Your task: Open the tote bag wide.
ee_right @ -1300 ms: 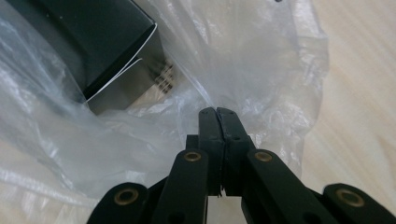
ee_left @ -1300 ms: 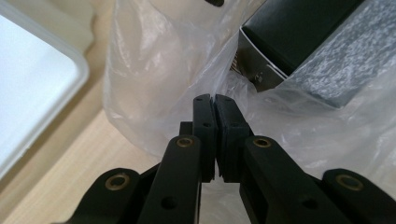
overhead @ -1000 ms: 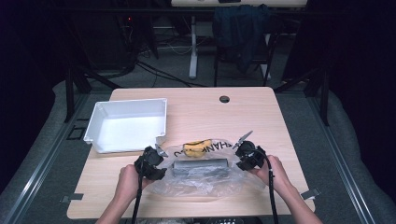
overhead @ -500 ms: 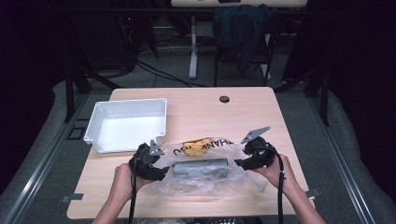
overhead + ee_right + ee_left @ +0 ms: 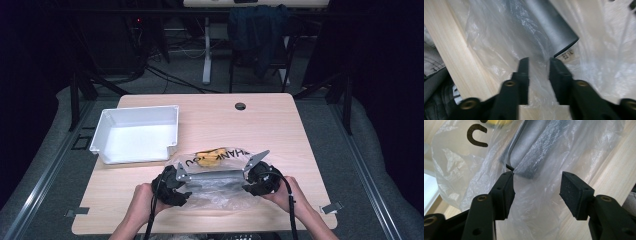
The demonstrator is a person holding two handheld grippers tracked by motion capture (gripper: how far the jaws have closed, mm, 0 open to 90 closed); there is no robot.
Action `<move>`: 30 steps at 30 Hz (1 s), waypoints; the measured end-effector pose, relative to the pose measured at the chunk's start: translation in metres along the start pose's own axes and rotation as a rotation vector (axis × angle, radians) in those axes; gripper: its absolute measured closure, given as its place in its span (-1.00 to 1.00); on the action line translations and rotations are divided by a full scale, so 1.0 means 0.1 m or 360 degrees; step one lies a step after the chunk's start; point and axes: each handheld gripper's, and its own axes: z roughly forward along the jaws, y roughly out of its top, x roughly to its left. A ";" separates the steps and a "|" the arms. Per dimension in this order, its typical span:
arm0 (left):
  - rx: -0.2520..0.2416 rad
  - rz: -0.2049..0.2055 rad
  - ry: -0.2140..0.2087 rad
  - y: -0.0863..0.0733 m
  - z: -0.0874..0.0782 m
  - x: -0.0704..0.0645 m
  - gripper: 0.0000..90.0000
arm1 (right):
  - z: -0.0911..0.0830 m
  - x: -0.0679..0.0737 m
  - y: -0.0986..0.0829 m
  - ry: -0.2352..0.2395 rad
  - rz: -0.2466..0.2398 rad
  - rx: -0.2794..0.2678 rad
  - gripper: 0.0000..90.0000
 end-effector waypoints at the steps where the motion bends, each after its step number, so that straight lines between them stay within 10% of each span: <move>1: -0.0005 -0.0013 0.0000 -0.01 0.00 0.01 -0.04 | 0.02 0.01 -0.01 0.0011 -0.0013 0.0011 0.78; 12: 0.0018 -0.0084 -0.0027 -0.06 0.06 0.14 -0.04 | 0.25 0.05 -0.10 0.0054 -0.0069 0.0202 0.99; 15: 0.0075 -0.0096 0.0048 -0.08 0.09 0.17 -0.03 | 0.25 -0.04 -0.11 0.0037 -0.0018 0.0202 0.68; 19: 0.0076 -0.0120 0.0089 -0.10 0.05 0.20 -0.04 | -0.02 -0.07 -0.09 0.0075 0.0007 -0.0025 0.36; 21: 0.0080 -0.0131 0.0114 -0.09 0.02 0.20 0.02 | -0.17 -0.07 -0.07 -0.0031 0.0032 -0.0156 0.29; 24: 0.0097 -0.0132 0.0121 -0.09 0.02 0.20 0.10 | -0.19 -0.12 -0.05 -0.0260 0.0051 -0.0064 0.10; 30: -0.0057 -0.0100 0.0076 0.01 -0.11 0.09 -0.05 | -0.10 -0.24 0.00 -0.0177 0.0063 -0.0079 -0.07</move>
